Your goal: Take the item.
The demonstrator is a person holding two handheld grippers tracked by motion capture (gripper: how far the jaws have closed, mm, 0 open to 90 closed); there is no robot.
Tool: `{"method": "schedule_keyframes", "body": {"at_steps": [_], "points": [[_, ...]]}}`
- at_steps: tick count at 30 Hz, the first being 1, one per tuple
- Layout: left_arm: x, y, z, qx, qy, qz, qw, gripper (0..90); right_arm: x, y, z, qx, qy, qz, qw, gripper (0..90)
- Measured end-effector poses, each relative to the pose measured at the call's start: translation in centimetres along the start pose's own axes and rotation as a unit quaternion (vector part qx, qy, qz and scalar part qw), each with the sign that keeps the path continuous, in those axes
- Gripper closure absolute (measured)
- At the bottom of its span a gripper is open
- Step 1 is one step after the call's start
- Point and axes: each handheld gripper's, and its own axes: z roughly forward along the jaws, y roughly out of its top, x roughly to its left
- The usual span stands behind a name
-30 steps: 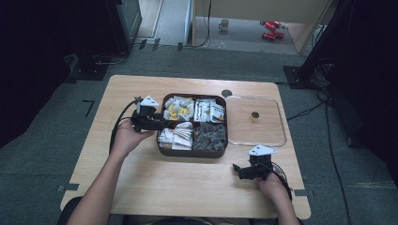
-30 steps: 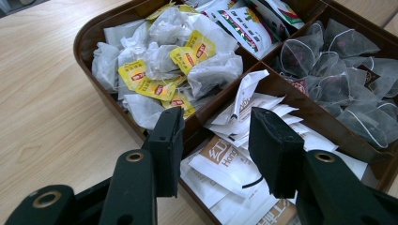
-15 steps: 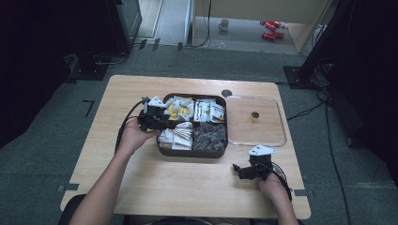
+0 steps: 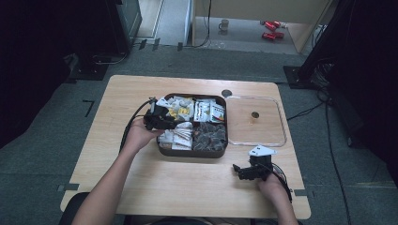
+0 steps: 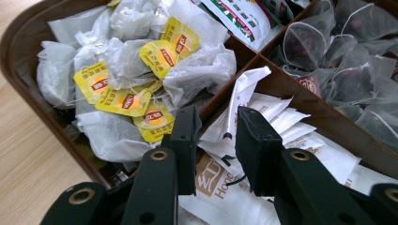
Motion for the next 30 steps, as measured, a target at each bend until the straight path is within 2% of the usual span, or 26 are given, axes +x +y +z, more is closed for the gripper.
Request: {"method": "schedule_keyframes", "body": {"at_steps": [6, 12, 22, 25, 30], "points": [[-0.4, 0.4, 0.8, 0.011, 0.002, 0.02, 0.9997, 74.9, 0.1, -0.1, -0.1, 0.0, -0.001, 0.0, 1.0, 0.0], [-0.4, 0.2, 1.8, 0.032, -0.001, 0.024, 0.9992, 77.8, 0.1, -0.2, -0.2, 0.0, -0.001, 0.002, 1.0, 0.0], [-0.5, 0.2, 2.0, 0.033, 0.002, 0.036, 0.9988, 86.6, 0.2, -0.2, -0.2, 0.0, -0.001, 0.002, 1.0, 0.0], [-0.7, 0.1, 2.2, 0.036, 0.004, 0.046, 0.9983, 88.7, 0.2, -0.2, -0.2, 0.0, -0.001, 0.002, 1.0, 0.0], [-0.6, 0.1, 2.0, 0.035, -0.003, 0.044, 0.9984, 89.5, 0.2, -0.2, -0.2, 0.0, -0.001, 0.002, 1.0, 0.0]]}}
